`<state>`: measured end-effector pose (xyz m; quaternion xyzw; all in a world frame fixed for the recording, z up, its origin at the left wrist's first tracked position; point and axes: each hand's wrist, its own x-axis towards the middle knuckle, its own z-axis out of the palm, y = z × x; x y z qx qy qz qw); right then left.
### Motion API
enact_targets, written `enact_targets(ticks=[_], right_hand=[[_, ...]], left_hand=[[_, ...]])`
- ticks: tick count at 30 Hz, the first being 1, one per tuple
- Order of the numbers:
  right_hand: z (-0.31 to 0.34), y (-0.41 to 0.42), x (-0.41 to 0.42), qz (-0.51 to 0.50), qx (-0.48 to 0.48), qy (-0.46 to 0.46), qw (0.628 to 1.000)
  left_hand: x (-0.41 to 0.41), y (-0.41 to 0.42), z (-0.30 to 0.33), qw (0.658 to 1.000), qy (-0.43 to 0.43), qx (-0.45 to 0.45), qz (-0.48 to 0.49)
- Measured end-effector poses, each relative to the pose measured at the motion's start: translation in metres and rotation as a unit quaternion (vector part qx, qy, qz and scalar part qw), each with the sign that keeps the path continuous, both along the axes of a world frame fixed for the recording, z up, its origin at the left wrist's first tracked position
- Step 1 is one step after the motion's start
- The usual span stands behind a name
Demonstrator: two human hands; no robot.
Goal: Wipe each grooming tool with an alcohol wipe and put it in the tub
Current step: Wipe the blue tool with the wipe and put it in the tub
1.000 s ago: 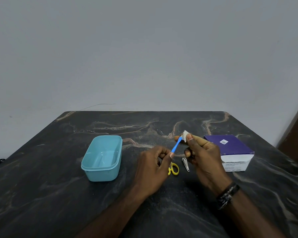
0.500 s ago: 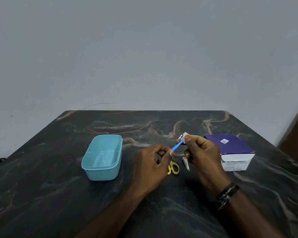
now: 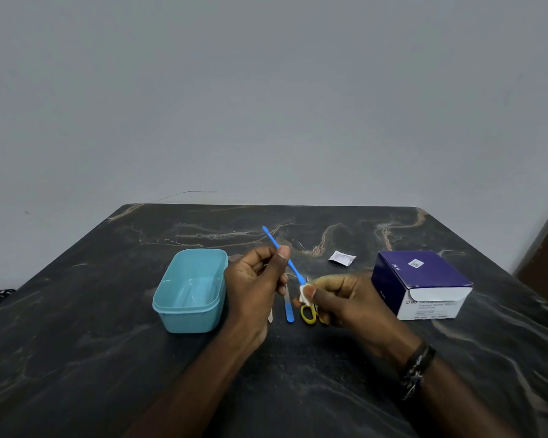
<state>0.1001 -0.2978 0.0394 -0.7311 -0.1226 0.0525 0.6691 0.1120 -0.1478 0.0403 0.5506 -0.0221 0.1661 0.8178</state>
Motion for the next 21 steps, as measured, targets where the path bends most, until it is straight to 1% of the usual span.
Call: enact_targets(ticks=[3, 8, 11, 14, 17, 21], right_hand=[[0.0023, -0.0003, -0.0029, 0.045, -0.028, -0.001, 0.999], [0.0031, 0.0001, -0.0028, 0.051, -0.029, 0.001, 0.998], [0.0023, 0.0005, -0.0022, 0.046, -0.019, 0.013, 0.999], [0.0022, -0.0025, 0.0008, 0.020, 0.001, 0.033, 0.999], [0.0025, -0.0050, 0.0026, 0.007, 0.007, 0.035, 0.999], [0.0007, -0.0009, 0.0009, 0.044, 0.004, 0.048, 0.998]], left_hand=[[0.0005, 0.0012, -0.0005, 1.000, 0.017, 0.022, 0.001], [0.0011, 0.0034, -0.0010, 0.999, 0.023, 0.044, 0.003], [0.0026, 0.0032, -0.0020, 0.999, 0.024, 0.037, 0.022], [0.0054, 0.0032, -0.0018, 0.998, 0.029, 0.009, 0.048], [0.0072, 0.0039, -0.0024, 0.998, 0.031, 0.004, 0.056], [0.0051, 0.0006, -0.0041, 0.999, 0.034, 0.016, 0.038]])
